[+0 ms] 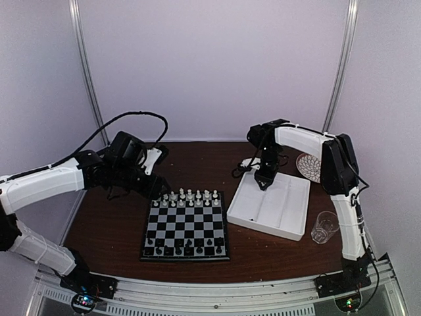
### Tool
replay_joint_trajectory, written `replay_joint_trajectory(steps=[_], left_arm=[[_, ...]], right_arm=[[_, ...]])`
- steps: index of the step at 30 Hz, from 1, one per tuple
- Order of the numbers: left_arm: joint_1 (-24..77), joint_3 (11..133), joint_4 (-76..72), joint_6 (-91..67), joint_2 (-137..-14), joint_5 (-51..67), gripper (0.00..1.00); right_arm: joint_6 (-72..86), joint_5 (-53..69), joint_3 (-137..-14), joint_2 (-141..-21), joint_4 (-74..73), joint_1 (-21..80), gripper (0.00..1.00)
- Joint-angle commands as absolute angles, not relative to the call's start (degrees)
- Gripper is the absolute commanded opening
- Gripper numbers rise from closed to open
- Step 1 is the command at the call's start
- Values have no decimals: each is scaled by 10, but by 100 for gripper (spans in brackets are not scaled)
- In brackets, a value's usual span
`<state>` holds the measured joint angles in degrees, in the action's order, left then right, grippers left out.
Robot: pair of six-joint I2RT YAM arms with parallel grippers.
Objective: Set up the chess pieces on the board
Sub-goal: Pick up the pawn from the storage box.
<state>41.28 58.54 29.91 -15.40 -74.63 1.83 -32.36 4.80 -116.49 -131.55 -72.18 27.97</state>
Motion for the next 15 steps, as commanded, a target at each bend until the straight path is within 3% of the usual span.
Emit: replay_joint_trajectory(steps=[1, 15], left_arm=[[409, 581, 268, -147, -732, 39, 53], [408, 577, 263, -150, -724, 47, 53]], right_arm=[[-343, -18, -1193, -1337, -760, 287, 35], [-359, -64, -1244, -1396, -783, 294, 32]])
